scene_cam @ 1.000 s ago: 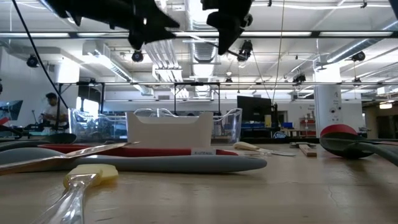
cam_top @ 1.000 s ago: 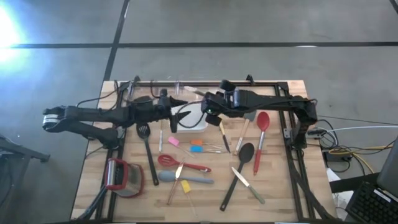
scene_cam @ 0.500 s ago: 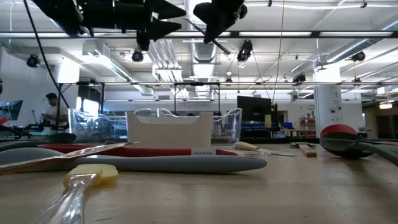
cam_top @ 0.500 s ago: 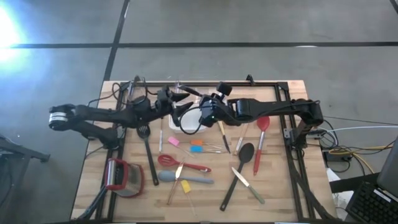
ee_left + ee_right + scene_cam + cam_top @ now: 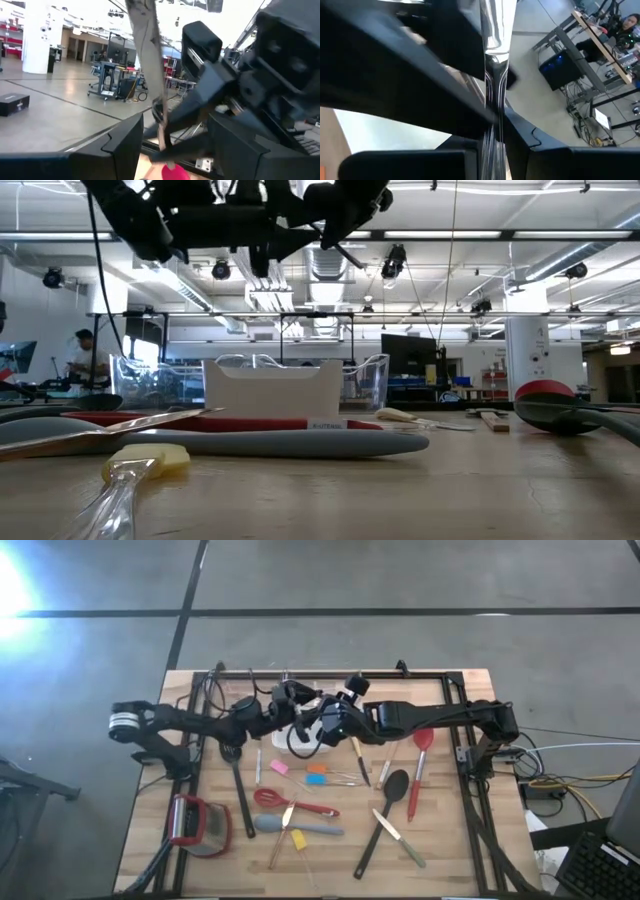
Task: Pick & Place Kitchen Items
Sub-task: Put the silver knife into the white bin
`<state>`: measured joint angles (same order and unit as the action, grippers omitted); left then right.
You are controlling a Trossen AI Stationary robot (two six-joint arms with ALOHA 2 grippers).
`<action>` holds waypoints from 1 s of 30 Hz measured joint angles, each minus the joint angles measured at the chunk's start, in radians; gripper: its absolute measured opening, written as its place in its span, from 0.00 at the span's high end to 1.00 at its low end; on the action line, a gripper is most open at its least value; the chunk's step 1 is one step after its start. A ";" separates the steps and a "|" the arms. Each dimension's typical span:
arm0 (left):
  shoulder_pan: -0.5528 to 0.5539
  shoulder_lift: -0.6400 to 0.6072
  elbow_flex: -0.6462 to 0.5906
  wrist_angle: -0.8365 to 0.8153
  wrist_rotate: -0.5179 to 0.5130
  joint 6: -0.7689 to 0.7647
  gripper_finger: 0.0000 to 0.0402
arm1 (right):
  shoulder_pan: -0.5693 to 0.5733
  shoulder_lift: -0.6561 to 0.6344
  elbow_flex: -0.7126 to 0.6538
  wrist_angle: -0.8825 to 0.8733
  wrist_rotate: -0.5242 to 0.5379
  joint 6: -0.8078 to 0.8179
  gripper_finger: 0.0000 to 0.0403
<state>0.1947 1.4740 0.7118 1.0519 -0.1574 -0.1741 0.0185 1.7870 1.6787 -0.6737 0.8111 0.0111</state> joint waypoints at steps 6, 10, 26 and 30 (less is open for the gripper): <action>0.005 0.021 0.032 -0.005 0.000 0.023 0.45 | 0.014 -0.001 -0.001 -0.028 0.002 0.004 0.90; 0.009 0.011 0.023 -0.005 0.000 0.020 0.54 | 0.014 -0.002 0.000 -0.046 0.004 0.015 0.90; 0.031 -0.002 0.023 -0.060 0.078 0.034 0.92 | 0.014 -0.002 0.000 -0.046 0.004 0.031 0.90; 0.048 -0.030 0.023 -0.109 0.128 0.036 0.92 | 0.016 -0.006 0.000 -0.048 -0.003 0.086 0.86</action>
<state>0.2429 1.4435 0.7349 0.9426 -0.0290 -0.1382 0.0341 1.7813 1.6783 -0.7217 0.8085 0.0973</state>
